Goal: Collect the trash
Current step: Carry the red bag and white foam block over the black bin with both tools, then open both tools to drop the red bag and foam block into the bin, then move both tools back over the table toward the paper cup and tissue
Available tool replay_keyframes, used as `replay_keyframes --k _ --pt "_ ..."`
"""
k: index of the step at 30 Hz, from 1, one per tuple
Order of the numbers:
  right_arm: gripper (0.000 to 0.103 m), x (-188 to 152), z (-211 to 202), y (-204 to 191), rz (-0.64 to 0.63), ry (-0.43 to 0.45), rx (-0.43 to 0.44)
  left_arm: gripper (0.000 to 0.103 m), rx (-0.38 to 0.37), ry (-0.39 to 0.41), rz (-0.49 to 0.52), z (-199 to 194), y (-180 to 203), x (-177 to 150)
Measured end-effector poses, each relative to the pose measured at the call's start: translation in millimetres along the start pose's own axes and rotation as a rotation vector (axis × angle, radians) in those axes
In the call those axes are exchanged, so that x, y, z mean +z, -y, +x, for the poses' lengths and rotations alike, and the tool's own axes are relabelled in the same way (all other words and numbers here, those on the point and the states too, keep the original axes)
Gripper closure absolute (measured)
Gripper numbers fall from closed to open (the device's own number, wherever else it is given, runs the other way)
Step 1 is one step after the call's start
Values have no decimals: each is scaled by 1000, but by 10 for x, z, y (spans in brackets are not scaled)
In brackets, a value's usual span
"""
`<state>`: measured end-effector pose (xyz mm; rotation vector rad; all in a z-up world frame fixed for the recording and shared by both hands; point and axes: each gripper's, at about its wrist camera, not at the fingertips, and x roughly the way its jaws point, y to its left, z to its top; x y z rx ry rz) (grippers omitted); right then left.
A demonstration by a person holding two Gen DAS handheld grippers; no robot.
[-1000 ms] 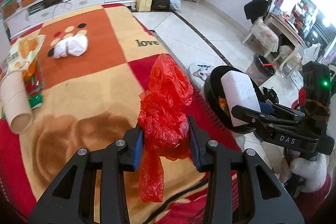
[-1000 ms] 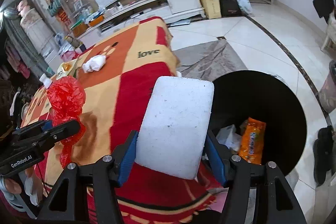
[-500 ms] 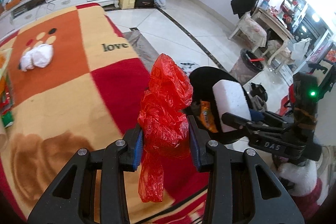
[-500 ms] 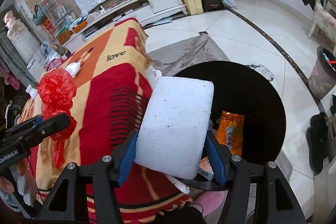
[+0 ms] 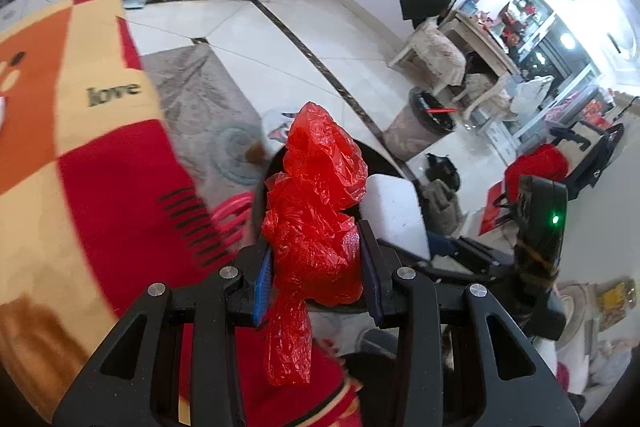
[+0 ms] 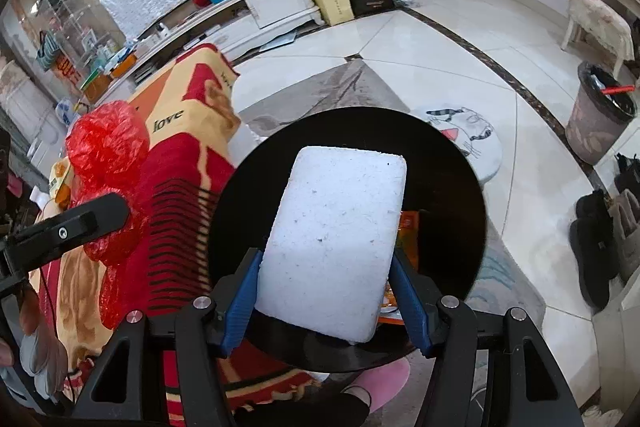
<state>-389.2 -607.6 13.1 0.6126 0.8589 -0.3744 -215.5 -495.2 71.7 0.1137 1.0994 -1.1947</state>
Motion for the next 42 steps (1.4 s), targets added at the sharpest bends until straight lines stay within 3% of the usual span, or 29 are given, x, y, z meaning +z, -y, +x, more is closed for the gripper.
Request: replay_keyframes --k 3,6,7,14,22,29,42 --pt "38 24 -3 51 12 5 -10 63 -37 0 -21 99 28 58" --pt "29 29 -17 126 36 2 -26 40 -46 -10 -37 164 32 84" --pt "29 23 -33 158 44 3 -27 37 -54 -10 -42 175 30 81" --pt "28 -5 -66 188 52 -3 -25 37 -31 -26 -50 168 -29 18" --pt "28 -40 9 -13 19 -22 -8 37 143 44 -46 -131 -195 -101" --pt "28 -63 29 -305 -26 -27 12 37 252 73 -42 -362 -393 -292" --pt "26 -67 85 -1073 -152 -31 76 37 364 150 -120 -920 -837 -535"
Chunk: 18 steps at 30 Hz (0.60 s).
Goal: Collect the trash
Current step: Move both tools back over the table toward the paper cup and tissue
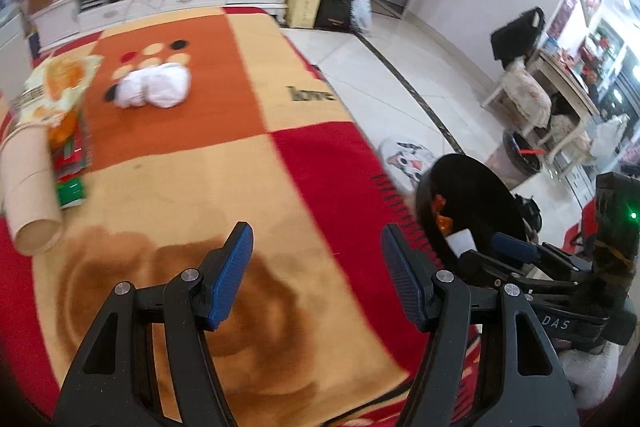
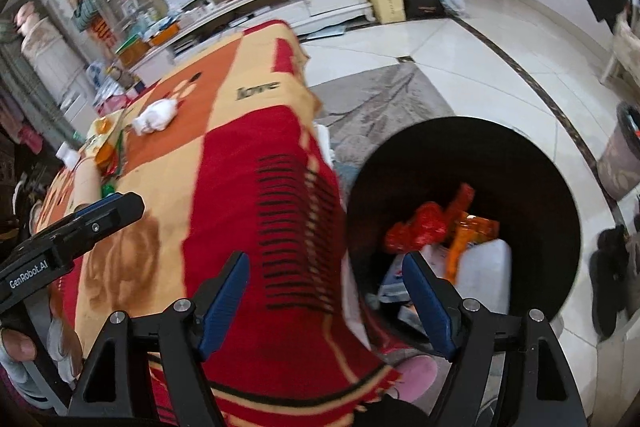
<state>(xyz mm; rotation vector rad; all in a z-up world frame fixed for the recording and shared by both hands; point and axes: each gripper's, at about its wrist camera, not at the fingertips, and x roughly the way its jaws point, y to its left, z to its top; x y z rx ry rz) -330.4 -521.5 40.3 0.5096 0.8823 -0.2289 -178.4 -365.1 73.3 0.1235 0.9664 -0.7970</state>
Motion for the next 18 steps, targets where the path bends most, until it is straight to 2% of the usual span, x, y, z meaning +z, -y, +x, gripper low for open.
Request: replay_keyframes --k 5,18 --pt "25 6 99 -299 -48 -17 26 37 32 11 -57 -134 -314 -43" --pt "22 2 428 -1129 -180 -76 114 37 95 78 -294 -646 -1375 -170"
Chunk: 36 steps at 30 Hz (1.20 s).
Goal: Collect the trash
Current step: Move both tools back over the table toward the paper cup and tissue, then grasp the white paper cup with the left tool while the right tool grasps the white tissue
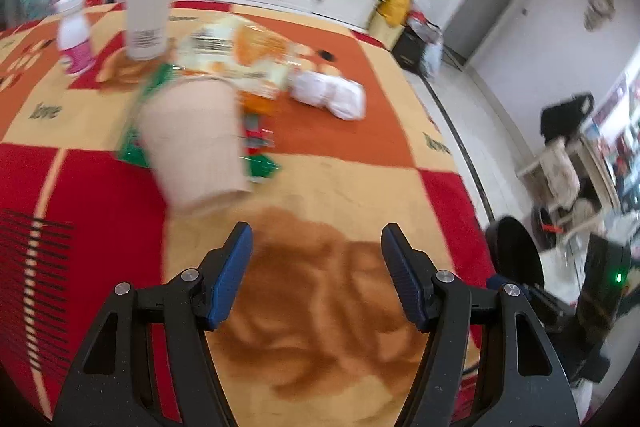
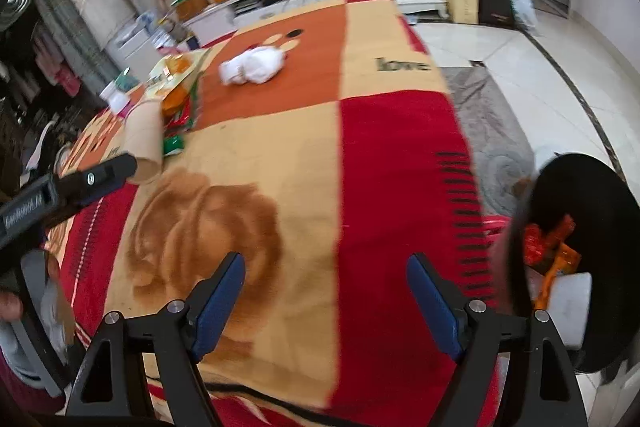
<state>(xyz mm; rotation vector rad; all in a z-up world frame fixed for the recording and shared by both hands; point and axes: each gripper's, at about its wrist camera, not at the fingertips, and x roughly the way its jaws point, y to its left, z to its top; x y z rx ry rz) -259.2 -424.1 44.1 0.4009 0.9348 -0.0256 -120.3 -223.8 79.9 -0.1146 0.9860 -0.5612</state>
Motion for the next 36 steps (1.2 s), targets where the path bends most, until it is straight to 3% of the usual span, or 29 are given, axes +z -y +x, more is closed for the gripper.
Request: replay_keyframes --k 8,18,27,36 --pt "21 134 169 -312 -50 -16 35 37 41 17 -128 35 -518 218" --pt "20 372 340 -490 -94 -18 58 36 79 -12 -167 329 -674 418" --pt "20 912 655 -492 -89 20 96 36 75 -5 -168 407 -674 493" --pt "20 1616 1075 -551 -124 67 53 36 65 -20 -172 435 -697 576"
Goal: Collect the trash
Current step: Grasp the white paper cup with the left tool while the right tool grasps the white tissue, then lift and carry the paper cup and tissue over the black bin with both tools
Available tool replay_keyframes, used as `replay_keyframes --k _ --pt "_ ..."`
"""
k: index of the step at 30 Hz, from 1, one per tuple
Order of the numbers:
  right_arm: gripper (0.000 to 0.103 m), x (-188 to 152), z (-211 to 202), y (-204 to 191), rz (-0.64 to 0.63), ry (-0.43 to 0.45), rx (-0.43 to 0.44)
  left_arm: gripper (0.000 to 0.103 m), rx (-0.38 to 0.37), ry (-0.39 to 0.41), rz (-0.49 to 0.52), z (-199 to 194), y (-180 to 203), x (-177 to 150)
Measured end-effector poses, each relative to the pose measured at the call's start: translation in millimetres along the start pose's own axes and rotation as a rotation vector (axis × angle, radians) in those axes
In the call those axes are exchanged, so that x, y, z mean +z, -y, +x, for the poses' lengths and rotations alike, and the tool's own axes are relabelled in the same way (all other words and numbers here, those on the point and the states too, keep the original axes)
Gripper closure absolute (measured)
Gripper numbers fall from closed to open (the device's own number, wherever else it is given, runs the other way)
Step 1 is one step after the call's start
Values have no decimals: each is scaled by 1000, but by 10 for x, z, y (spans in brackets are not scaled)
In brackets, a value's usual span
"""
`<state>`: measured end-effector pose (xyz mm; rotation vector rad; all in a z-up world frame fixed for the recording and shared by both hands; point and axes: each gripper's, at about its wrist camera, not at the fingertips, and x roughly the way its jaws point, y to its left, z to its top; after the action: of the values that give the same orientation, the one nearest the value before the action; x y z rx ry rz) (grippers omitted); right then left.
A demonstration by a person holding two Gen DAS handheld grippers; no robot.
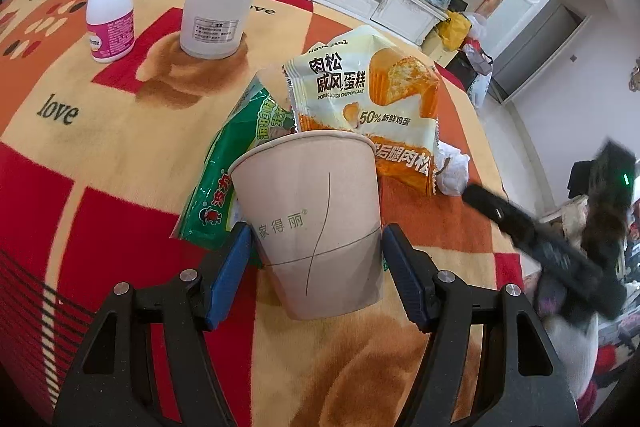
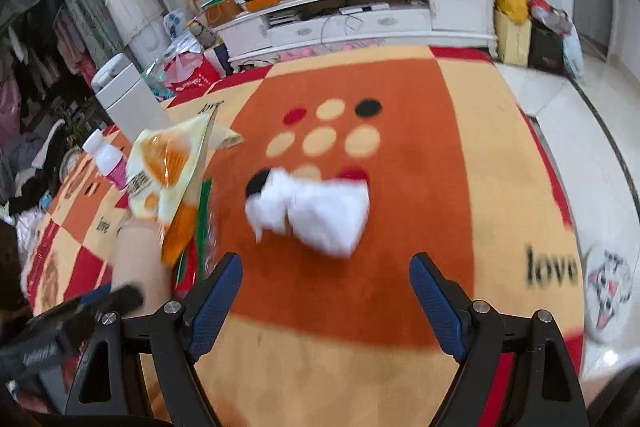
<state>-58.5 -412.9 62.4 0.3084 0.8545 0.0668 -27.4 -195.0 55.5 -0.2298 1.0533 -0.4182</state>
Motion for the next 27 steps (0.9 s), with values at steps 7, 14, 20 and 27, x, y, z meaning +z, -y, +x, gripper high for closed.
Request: replay_keyframes --k 7,14,20,27 --pt "19 277 371 -158 -197 -56 -32 35 -16 -18 9 45 0 53" --pt "55 96 366 -153 -196 -70 66 35 -43 -5 -3 53 -44 43" --pt "55 -177 18 -130 -114 -36 131 37 -55 11 22 -27 -8 -73" --pt "55 -576 -385 -145 -70 -11 137 39 -54 14 89 -330 92 -335"
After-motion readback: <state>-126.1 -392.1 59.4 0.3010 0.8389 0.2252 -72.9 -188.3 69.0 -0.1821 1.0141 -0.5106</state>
